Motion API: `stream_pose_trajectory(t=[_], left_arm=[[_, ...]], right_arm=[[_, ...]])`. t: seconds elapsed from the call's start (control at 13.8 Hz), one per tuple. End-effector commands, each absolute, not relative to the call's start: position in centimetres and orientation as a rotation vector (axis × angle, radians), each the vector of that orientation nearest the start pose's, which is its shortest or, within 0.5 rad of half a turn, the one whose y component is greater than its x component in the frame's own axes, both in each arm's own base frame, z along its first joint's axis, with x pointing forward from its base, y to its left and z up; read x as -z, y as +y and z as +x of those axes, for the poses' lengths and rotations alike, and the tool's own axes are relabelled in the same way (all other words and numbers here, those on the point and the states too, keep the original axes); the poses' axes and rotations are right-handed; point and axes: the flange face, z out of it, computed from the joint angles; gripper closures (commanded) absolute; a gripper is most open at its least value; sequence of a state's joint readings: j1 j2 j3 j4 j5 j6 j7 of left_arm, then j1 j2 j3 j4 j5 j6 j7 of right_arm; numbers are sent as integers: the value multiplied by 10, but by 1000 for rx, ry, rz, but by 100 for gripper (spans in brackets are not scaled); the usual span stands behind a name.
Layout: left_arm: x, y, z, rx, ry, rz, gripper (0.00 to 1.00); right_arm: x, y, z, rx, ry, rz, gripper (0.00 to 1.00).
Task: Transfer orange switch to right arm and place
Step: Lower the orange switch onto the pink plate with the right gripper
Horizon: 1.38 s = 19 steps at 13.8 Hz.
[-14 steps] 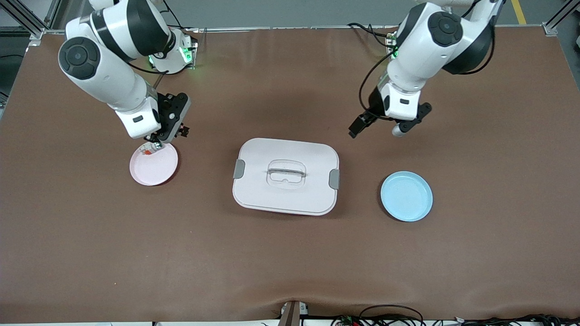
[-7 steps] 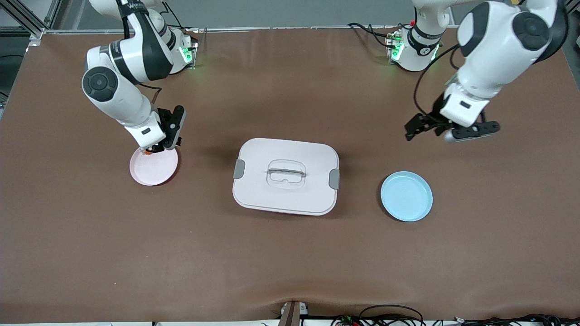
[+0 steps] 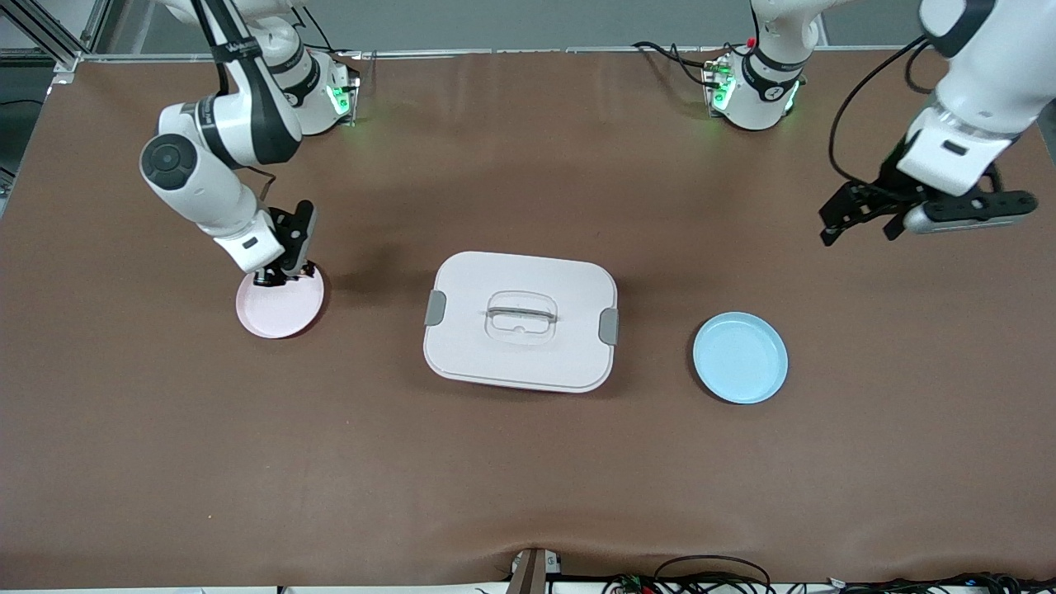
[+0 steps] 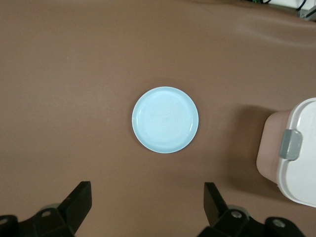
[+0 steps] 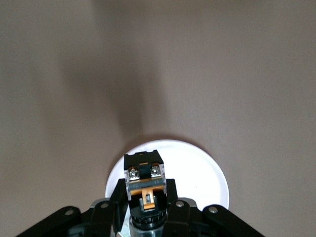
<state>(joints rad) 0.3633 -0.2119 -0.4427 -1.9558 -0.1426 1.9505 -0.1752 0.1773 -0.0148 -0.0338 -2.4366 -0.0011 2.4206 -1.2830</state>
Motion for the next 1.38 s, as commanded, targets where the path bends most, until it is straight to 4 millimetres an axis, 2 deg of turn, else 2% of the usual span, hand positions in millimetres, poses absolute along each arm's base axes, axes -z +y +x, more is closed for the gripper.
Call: stream_pose_trajectory(t=[0.0, 0.15, 0.29, 0.65, 1.31], left_arm=[[-602, -52, 549, 240, -211, -3225, 0], [-618, -42, 558, 288, -235, -3232, 0], [-625, -29, 569, 307, -253, -3242, 0], [-624, -31, 570, 300, -251, -3245, 0], [-618, -34, 581, 286, -247, -3260, 0]], right_arm=[[-290, 50, 463, 27, -2092, -2372, 100], [-271, 43, 460, 31, -2076, -2389, 100], [-253, 38, 462, 18, -2027, -2417, 100], [-196, 36, 470, 66, -2032, -2444, 100], [-186, 26, 478, 54, -2009, -2459, 100]])
